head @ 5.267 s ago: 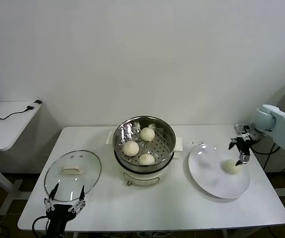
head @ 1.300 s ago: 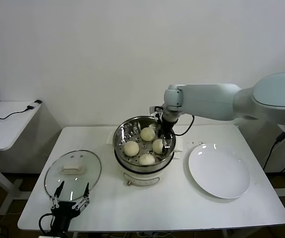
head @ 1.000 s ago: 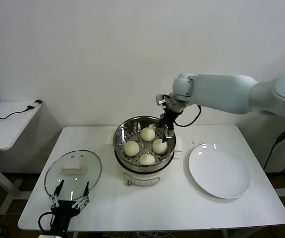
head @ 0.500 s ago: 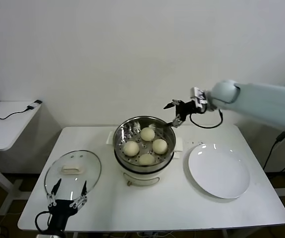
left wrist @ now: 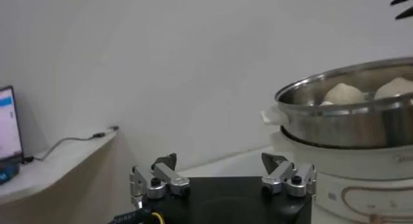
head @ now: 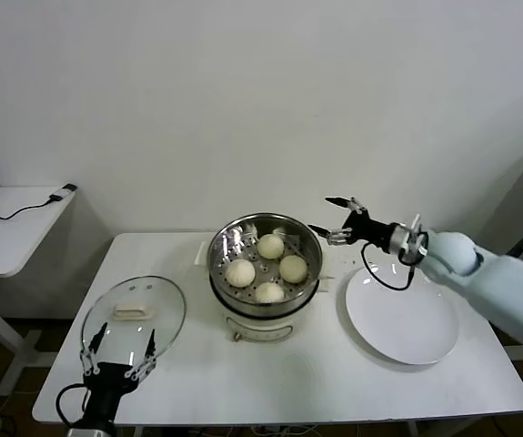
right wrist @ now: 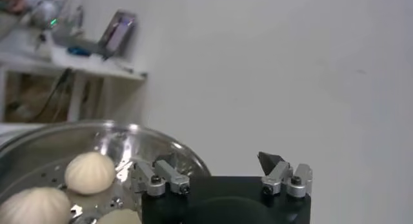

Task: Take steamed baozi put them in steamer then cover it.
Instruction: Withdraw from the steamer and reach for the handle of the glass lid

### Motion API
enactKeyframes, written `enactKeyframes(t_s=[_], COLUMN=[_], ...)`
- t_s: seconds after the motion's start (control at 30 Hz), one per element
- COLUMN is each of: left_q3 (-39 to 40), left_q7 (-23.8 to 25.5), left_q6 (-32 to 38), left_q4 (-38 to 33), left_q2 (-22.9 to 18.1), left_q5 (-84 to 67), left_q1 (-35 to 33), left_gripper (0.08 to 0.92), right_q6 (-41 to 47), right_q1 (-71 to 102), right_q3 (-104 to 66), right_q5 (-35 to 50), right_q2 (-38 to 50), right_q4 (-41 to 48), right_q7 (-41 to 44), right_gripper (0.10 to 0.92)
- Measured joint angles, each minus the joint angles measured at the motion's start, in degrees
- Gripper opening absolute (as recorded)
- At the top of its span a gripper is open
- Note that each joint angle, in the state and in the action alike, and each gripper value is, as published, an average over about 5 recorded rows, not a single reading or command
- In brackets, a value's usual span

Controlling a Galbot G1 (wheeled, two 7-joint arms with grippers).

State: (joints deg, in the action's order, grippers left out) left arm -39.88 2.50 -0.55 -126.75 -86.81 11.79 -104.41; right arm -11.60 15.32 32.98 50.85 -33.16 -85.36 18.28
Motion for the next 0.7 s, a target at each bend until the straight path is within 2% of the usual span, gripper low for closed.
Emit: enactKeyframes(t_s=[0.2,0.4,0.7], left_q3=[-1.1,-2.2,-1.7], left_q7=[-0.4,-1.4,-4.8], left_q6=[0.9,3.0,3.9], left_q4=[0.2,1.6,7.9], left_q2=[0.5,1.2,2.0], left_q5=[10.5,28.2,56.4], left_q1=[0.9,2.0,5.7], left_gripper=[0.823,0.823,0.823], right_q6=[1.2,2.2,2.9], right_q1=[20.1,36.1,49.8], right_q3=[-21.9,-39.5,-51.5], right_q5=[-3.6,-7.2,-12.2], right_q2=[-2.7,-7.1,-13.1], right_q4=[-2.9,-4.3,-4.4], right_q7=[-1.4,-1.8,-2.1], right_gripper=[0.823,0.823,0.823])
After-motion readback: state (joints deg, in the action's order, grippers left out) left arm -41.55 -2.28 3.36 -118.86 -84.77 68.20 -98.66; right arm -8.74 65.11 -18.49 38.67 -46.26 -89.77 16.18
